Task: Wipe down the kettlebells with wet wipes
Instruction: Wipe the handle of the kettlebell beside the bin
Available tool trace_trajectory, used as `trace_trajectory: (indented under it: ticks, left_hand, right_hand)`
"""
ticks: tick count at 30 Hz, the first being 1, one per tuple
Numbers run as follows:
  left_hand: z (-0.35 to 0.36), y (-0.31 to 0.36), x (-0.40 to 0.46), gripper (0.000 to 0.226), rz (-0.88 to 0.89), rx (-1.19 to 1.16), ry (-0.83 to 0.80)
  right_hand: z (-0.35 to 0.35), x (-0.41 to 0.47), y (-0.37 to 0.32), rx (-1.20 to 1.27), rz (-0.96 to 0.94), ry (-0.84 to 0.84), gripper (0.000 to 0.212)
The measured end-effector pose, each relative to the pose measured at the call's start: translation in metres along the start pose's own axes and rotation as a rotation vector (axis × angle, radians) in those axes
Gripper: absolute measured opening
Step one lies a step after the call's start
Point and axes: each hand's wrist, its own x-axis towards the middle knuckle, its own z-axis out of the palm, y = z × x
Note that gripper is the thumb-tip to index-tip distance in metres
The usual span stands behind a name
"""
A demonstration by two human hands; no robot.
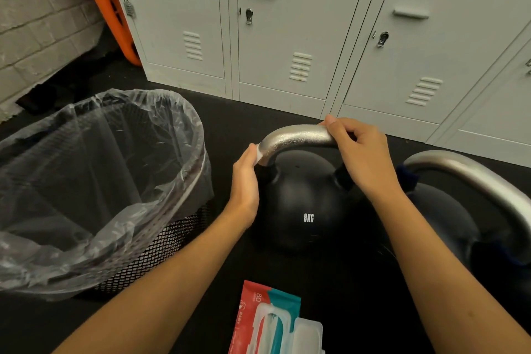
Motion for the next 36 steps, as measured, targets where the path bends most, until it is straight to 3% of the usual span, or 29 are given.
trace_trajectory:
  ticks: [3, 8, 16, 24, 28, 32, 36]
  left_hand:
    - [-0.015, -0.008, 0.0, 0.035, -0.065, 0.043, 0.015]
    - [-0.007, 0.008, 0.001, 0.029, 0.016, 0.115, -0.031]
    - [0.014, -0.006, -0.01, 0.032, 0.497, 0.509, 0.045]
    - [-0.012, -0.023, -0.011, 0.031, 0.26, 0.438, 0.038]
    - [0.015, -0.002, -0.013, 0.034, 0.444, 0.542, 0.095]
    - [0.032, 0.007, -0.007, 0.046, 0.719, 0.846, 0.08]
    - [0.013, -0.003, -0.006, 0.046, 0.734, 0.841, 0.006]
  right_hand:
    - [0.001, 0.0, 0.0, 0.002, 0.002, 0.007, 0.025]
    - [0.002, 0.0, -0.001, 0.01, 0.008, 0.014, 0.025]
    - [0.0, -0.001, 0.0, -0.015, 0.009, 0.008, 0.026]
    - [0.004, -0.003, 0.0, 0.032, 0.019, 0.022, 0.026]
    - [0.005, -0.003, -0.001, 0.062, 0.028, 0.04, 0.025]
    - [0.007, -0.003, 0.0, 0.053, 0.019, 0.039, 0.021]
    - [0.006, -0.004, -0.001, 0.065, 0.027, 0.028, 0.022]
